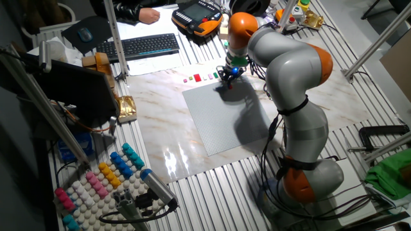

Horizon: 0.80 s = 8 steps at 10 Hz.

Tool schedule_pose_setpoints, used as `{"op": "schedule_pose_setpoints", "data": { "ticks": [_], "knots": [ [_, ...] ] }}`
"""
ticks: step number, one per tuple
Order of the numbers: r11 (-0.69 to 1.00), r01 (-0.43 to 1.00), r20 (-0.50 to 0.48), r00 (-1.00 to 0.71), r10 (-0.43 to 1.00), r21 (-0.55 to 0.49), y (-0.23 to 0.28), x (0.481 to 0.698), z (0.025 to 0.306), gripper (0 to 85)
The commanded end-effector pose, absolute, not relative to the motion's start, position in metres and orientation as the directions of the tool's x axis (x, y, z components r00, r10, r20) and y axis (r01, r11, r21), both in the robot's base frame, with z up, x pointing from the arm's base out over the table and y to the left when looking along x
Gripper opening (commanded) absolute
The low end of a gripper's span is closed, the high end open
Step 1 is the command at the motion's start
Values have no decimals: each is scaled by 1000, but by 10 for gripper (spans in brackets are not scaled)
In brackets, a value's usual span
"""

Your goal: Build with small Lego blocks

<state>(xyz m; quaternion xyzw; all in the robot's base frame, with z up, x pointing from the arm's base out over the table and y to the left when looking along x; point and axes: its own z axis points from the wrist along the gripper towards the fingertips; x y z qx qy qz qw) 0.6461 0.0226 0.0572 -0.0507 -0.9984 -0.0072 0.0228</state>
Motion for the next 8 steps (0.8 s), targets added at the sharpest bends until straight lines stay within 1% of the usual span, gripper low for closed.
{"op": "schedule_pose_setpoints", "data": {
  "ticks": [1, 2, 3, 4, 6, 7, 8],
  "knots": [
    [996, 88, 57, -995, 87, 10, 22, 646, 57, 153],
    [996, 91, 70, -993, 90, 13, 22, 646, 57, 143],
    [994, 112, 71, -991, 112, 6, 28, 647, 57, 167],
    [995, 103, 73, -992, 103, -2, 39, 646, 55, 183],
    [998, 59, 72, -996, 61, -23, 58, 639, 47, 177],
    [999, 26, 60, -998, 28, -38, 62, 637, 39, 183],
    [999, 13, 53, -998, 15, -38, 59, 639, 38, 190]
  ]
}}
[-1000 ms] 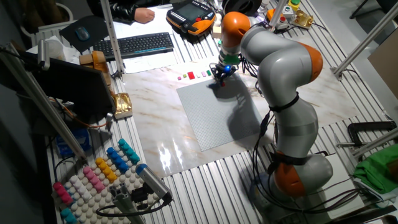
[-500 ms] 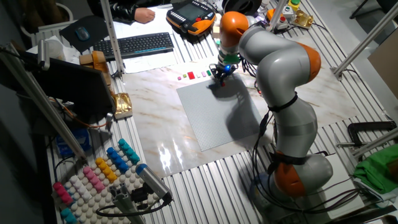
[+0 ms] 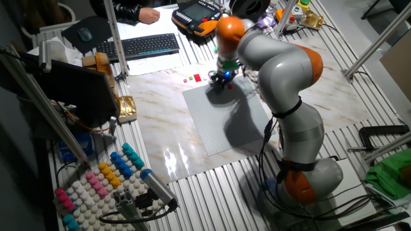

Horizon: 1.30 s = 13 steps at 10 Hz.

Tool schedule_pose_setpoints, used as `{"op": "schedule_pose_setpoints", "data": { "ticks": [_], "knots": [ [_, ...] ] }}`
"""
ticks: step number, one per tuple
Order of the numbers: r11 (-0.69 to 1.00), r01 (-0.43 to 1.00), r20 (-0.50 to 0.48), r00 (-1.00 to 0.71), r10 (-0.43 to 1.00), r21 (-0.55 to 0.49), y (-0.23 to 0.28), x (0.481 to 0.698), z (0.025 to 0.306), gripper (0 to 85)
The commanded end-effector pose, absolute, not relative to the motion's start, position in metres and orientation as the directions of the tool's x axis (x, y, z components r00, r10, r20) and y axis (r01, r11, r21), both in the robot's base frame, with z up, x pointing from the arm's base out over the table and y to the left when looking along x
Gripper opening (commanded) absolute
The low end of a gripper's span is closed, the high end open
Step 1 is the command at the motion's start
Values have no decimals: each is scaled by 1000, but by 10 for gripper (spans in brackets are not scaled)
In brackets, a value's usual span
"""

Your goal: Build with small Lego blocks

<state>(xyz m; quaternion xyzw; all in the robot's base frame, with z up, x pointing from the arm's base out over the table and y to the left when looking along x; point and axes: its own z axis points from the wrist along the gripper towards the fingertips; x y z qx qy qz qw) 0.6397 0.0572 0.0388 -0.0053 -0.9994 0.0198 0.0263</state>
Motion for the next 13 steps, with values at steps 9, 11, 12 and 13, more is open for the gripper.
{"op": "schedule_pose_setpoints", "data": {
  "ticks": [9, 11, 12, 13],
  "knots": [
    [998, -8, 66, -998, -4, -58, 45, 638, 32, 183],
    [998, -5, 66, -998, -1, -57, 44, 638, 31, 177],
    [998, -4, 65, -998, 0, -57, 45, 638, 30, 177],
    [998, -4, 64, -998, 0, -57, 45, 637, 30, 177]
  ]
}}
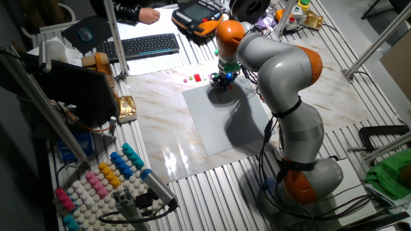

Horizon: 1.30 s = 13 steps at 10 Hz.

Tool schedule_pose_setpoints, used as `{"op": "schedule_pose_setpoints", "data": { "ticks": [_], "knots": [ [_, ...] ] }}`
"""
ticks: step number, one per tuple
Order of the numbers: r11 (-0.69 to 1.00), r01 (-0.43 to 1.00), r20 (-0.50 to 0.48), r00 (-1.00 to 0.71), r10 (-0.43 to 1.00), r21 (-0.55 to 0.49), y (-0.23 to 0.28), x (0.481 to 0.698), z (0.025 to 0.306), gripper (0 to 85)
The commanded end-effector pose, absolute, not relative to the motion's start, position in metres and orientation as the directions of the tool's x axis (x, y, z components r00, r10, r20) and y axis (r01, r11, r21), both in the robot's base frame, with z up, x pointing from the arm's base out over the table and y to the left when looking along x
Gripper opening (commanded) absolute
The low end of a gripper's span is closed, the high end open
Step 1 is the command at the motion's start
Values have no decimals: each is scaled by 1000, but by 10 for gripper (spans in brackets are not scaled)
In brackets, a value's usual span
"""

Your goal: Build with small Lego blocks

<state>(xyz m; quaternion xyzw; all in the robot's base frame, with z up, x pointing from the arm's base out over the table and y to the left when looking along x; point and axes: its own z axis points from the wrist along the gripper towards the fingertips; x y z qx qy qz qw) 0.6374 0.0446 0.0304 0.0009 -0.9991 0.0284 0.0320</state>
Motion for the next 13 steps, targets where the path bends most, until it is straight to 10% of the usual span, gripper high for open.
{"op": "schedule_pose_setpoints", "data": {
  "ticks": [1, 13],
  "knots": [
    [998, -4, 62, -998, 0, -57, 45, 638, 31, 177],
    [998, 1, 58, -998, 4, -58, 40, 641, 32, 177]
  ]
}}
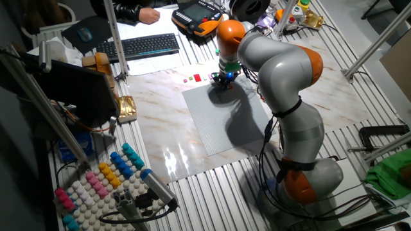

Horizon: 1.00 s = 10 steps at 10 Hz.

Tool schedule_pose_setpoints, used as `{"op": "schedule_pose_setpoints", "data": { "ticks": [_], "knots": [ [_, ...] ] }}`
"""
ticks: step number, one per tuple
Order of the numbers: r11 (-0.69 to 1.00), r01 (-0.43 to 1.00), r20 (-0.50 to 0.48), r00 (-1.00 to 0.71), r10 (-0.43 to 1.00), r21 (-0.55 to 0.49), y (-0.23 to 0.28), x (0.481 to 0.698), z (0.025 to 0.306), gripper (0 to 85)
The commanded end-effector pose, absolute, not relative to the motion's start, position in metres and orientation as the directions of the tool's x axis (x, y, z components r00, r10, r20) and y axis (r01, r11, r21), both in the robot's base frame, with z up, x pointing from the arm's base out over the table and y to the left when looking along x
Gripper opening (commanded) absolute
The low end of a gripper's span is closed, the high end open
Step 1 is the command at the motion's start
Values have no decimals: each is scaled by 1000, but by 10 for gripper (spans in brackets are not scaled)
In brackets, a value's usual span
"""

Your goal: Build with small Lego blocks

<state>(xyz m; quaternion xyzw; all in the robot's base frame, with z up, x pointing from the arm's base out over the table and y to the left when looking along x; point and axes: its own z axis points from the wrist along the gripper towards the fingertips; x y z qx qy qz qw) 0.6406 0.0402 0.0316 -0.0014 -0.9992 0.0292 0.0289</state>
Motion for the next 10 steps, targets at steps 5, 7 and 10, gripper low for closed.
{"op": "schedule_pose_setpoints", "data": {
  "ticks": [5, 7, 10],
  "knots": [
    [998, -2, 59, -998, 2, -61, 39, 641, 31, 177],
    [998, -2, 58, -998, 2, -61, 38, 642, 30, 187],
    [998, -5, 58, -998, -1, -67, 38, 642, 30, 243]
  ]
}}
